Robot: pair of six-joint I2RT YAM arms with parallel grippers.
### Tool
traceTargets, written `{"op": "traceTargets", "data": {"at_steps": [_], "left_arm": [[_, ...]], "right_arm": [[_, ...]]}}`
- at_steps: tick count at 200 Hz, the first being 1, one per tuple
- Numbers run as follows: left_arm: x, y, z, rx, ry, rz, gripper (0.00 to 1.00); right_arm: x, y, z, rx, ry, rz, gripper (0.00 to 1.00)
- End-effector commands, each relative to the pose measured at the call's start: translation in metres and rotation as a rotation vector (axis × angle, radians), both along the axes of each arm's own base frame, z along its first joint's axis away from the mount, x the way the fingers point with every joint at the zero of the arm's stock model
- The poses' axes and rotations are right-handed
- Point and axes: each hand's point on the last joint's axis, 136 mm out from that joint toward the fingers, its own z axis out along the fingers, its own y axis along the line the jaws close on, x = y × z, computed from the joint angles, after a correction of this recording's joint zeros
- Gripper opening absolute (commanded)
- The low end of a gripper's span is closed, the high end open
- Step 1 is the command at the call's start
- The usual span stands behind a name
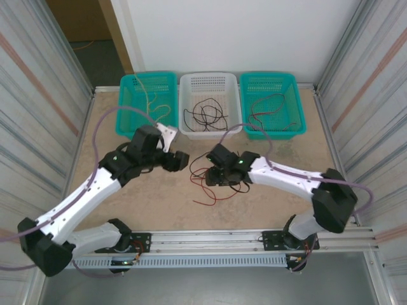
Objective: Untangle the cables
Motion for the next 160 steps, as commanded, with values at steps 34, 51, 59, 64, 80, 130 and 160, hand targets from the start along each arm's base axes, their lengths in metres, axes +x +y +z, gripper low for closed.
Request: {"op": "traceTargets", "data": {"at_steps": [34, 51, 59, 64, 80, 130, 160], "left_arm": [[-0.029, 0.025, -0.017, -0.083, 0.088, 0.120, 0.69], [-0.031, 0.023, -0.016, -0.118, 0.092, 0.116, 0.68], [-0.031, 0.022, -0.016, -0.128, 0.091, 0.114, 0.68], [-0.032, 0.021, -0.015, -0.130, 0.092, 0.114, 0.68], [-0.031, 0.021, -0.015, -0.135, 0.087, 0.112, 0.67], [-0.030, 0.016, -0.015, -0.147, 0.090, 0.099, 0.66], [-0.031, 0.016, -0.017, -0.147, 0.095, 0.096, 0.66]], "right_arm": [[0.022, 0.030, -0.026, 0.015, 0.080, -0.139, 0.36], [0.024, 0.038, -0.036, 0.037, 0.109, -0.135, 0.36], [0.024, 0.041, -0.040, 0.040, 0.123, -0.130, 0.36], [0.023, 0.044, -0.043, 0.041, 0.132, -0.127, 0.36], [0.025, 0.049, -0.048, 0.047, 0.143, -0.122, 0.36], [0.027, 0.051, -0.063, 0.024, 0.165, -0.121, 0.23], [0.028, 0.052, -0.057, 0.037, 0.143, -0.113, 0.30]]}}
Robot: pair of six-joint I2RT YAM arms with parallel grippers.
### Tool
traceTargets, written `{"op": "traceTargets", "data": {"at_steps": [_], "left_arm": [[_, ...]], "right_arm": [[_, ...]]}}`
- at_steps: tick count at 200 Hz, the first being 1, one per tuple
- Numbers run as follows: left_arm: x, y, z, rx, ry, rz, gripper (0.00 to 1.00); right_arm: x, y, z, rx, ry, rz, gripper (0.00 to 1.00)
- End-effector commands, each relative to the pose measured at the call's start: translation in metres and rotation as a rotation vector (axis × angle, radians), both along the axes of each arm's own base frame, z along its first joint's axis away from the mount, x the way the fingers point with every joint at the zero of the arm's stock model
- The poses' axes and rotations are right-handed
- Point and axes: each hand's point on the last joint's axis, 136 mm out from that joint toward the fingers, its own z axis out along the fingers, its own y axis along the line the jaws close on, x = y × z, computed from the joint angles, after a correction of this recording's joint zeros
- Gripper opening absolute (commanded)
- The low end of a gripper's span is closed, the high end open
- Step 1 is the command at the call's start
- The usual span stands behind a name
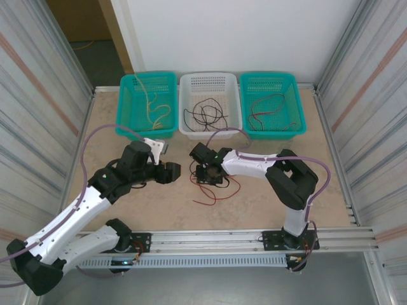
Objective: Untangle the cables
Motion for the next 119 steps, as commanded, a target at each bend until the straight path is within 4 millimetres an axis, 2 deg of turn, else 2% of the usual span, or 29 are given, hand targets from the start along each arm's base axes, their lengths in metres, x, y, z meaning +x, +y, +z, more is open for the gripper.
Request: {"op": "traceTargets", "data": {"at_steps": [1, 28, 39, 60, 104, 119], "left_arm": [[0.000, -0.001, -0.002, -0.019, 0.008, 0.003, 0.66], [0.000, -0.002, -0.004, -0.023, 0.015, 0.004, 0.66], [0.001, -0.003, -0.005, -0.024, 0.017, 0.003, 0.66], [0.001, -0.004, -0.011, -0.013, 0.037, 0.004, 0.66], [-0.001, -0.005, -0.035, 0.016, 0.117, 0.008, 0.66], [-0.001, -0.006, -0.043, 0.022, 0.145, 0.017, 0.66]], "right_arm": [[0.003, 0.006, 0.007, 0.026, -0.011, -0.001, 0.30], [0.003, 0.012, 0.013, 0.041, -0.021, 0.017, 0.42], [0.003, 0.014, 0.013, 0.040, -0.021, 0.022, 0.42], [0.004, 0.016, 0.008, 0.028, -0.012, 0.024, 0.34], [0.005, 0.021, 0.014, 0.038, -0.026, 0.040, 0.43], [0.004, 0.022, 0.012, 0.039, -0.017, 0.046, 0.39]]}}
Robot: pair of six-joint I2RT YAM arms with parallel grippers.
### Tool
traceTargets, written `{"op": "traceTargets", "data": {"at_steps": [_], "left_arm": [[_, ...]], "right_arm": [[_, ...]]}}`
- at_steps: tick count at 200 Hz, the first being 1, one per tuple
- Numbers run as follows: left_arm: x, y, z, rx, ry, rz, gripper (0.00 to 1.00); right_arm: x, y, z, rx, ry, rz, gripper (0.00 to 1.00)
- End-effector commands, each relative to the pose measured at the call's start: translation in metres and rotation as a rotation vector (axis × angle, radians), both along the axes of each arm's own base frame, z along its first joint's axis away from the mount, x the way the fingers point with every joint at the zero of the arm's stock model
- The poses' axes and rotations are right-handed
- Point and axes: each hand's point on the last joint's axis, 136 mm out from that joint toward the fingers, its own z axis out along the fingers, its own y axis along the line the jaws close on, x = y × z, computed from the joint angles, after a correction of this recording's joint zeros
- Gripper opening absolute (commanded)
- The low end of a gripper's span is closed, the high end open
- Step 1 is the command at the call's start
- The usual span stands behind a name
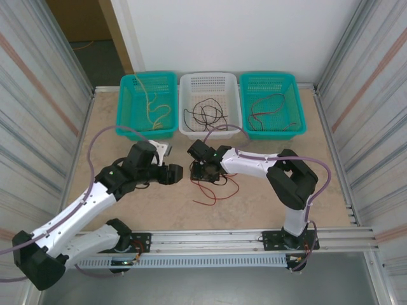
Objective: Untangle the cables
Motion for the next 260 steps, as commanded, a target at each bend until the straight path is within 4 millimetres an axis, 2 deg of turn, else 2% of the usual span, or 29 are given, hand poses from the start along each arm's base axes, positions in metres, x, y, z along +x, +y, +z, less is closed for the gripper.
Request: {"op": "traceTargets", "data": {"at_steps": [1, 37, 53, 70, 85, 100, 125, 137, 162, 180, 193, 234, 260], "left_arm": [[0.000, -0.002, -0.013, -0.008, 0.047, 0.018, 0.66], [0.000, -0.005, -0.024, 0.011, 0.102, 0.019, 0.65], [0.001, -0.006, -0.025, 0.009, 0.107, 0.018, 0.64], [0.001, -0.007, -0.022, -0.003, 0.100, 0.018, 0.64], [0.002, -0.010, -0.016, -0.031, 0.079, 0.011, 0.64], [0.004, -0.017, -0.004, -0.077, 0.048, -0.009, 0.64], [0.006, -0.031, 0.022, -0.182, -0.025, -0.059, 0.64], [0.008, -0.038, 0.040, -0.245, -0.072, -0.081, 0.64], [0.005, -0.058, 0.089, -0.364, -0.213, -0.203, 0.65], [0.001, -0.067, 0.118, -0.367, -0.327, -0.294, 0.69], [-0.005, -0.076, 0.134, -0.367, -0.385, -0.366, 0.71], [-0.031, -0.112, 0.169, -0.391, -0.527, -0.587, 0.73], [-0.034, -0.135, 0.176, -0.385, -0.589, -0.646, 0.73]], "right_arm": [[-0.003, 0.007, -0.003, -0.007, 0.011, 0.032, 0.39], [-0.004, 0.008, -0.014, -0.019, 0.036, 0.033, 0.29], [-0.003, 0.007, -0.013, -0.021, 0.031, 0.031, 0.21], [0.000, 0.005, -0.004, -0.018, 0.003, 0.031, 0.13], [0.002, 0.004, 0.013, -0.014, -0.054, 0.045, 0.06], [0.005, 0.003, 0.040, -0.018, -0.153, 0.074, 0.00], [0.004, -0.002, 0.101, -0.019, -0.355, 0.120, 0.00], [0.004, -0.006, 0.129, 0.016, -0.415, 0.119, 0.00], [-0.002, -0.020, 0.201, 0.161, -0.539, 0.102, 0.00], [-0.008, -0.033, 0.251, 0.275, -0.611, 0.092, 0.00], [-0.012, -0.041, 0.280, 0.359, -0.637, 0.089, 0.00], [-0.022, -0.061, 0.339, 0.566, -0.668, 0.083, 0.00], [-0.029, -0.065, 0.370, 0.651, -0.706, 0.095, 0.00]]}}
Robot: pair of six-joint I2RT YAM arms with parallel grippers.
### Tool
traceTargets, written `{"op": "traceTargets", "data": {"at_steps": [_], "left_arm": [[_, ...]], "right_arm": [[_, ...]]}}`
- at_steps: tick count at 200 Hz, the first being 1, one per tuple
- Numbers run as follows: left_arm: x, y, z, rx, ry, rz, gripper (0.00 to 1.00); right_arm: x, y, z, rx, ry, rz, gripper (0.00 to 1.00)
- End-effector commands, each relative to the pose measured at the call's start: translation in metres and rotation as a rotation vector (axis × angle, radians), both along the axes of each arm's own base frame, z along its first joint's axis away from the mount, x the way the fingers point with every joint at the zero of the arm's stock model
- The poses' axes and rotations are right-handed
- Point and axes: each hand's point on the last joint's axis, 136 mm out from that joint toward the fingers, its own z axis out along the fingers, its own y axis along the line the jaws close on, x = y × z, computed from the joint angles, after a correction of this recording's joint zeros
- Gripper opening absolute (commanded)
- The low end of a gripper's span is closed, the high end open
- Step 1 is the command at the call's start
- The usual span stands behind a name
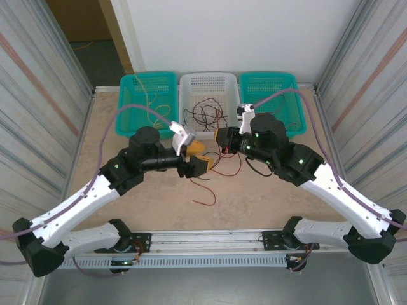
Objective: Untangle the cables
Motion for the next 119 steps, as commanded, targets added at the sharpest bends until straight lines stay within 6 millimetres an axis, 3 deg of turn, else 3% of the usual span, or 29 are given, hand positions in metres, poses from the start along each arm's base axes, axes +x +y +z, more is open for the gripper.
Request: {"op": "traceTargets", "data": {"at_steps": [1, 35, 64, 119], "left_arm": [[-0.006, -0.020, 0.020, -0.024, -0.140, -0.079, 0.73], [0.002, -0.045, 0.019, -0.014, -0.125, -0.113, 0.64], [0.001, -0.054, 0.022, -0.037, -0.117, -0.135, 0.43], [-0.002, -0.051, 0.022, -0.086, -0.079, -0.120, 0.00]], "right_arm": [[-0.013, 0.003, 0.038, 0.102, -0.047, 0.073, 0.00], [-0.018, 0.003, 0.058, 0.157, -0.081, 0.098, 0.00], [-0.016, 0.000, 0.059, 0.158, -0.088, 0.081, 0.00], [-0.008, -0.018, 0.050, 0.157, -0.083, 0.014, 0.00]]}}
